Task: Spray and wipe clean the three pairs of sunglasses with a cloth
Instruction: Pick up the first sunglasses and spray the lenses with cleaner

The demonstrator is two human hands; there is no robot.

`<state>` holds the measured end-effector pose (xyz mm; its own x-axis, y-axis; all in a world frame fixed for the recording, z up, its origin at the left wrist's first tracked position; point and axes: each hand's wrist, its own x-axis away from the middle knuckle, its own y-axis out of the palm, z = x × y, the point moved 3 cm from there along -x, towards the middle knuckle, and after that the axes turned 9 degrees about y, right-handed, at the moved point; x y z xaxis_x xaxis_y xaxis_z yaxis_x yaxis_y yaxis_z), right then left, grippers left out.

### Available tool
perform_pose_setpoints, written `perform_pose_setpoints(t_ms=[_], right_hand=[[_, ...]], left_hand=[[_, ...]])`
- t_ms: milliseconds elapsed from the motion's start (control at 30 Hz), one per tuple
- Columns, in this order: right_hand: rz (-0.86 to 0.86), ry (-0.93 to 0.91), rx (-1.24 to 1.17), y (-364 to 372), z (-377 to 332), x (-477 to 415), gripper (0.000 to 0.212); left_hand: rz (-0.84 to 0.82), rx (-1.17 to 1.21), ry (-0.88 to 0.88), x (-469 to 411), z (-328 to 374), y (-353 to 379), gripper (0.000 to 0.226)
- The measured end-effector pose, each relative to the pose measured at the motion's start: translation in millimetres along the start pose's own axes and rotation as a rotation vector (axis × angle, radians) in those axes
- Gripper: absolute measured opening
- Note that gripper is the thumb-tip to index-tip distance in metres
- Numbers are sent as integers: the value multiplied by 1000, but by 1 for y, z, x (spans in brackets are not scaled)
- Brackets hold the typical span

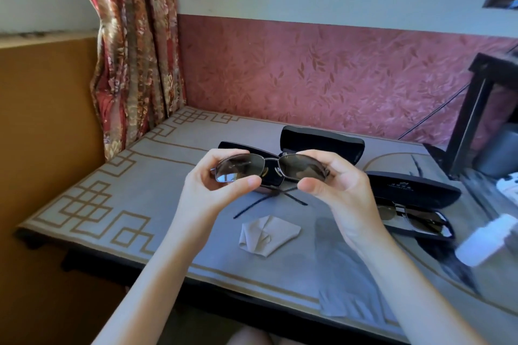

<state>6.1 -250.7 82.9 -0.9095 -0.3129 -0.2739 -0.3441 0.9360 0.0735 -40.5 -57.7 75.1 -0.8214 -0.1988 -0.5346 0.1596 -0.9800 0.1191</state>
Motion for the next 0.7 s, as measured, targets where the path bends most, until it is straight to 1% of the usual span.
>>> perform_pose_setpoints(t_ms=[133, 267, 433, 500, 567, 633, 700], right_hand=[[-12, -22, 75, -3, -6, 2, 37], [-27, -64, 162, -3, -13, 3, 39], [-23, -90, 167, -13, -13, 8, 38], [-21, -91, 198, -19, -12, 11, 44], [-3, -99, 306, -28, -11, 18, 56], [69, -97, 457, -44, -10, 27, 61], [251, -130, 627, -66, -10, 42, 57]], left_hand=[[-22, -60, 33, -1, 11, 0, 43], [-58, -180, 97, -3, 22, -4, 38], [-127, -294, 174, 3, 28, 1, 40], [-140, -323, 199, 5, 28, 5, 39], [-148, -344, 230, 7, 27, 10, 38], [-160, -351, 249, 10, 25, 15, 39], [-173, -373, 267, 13, 23, 20, 40]])
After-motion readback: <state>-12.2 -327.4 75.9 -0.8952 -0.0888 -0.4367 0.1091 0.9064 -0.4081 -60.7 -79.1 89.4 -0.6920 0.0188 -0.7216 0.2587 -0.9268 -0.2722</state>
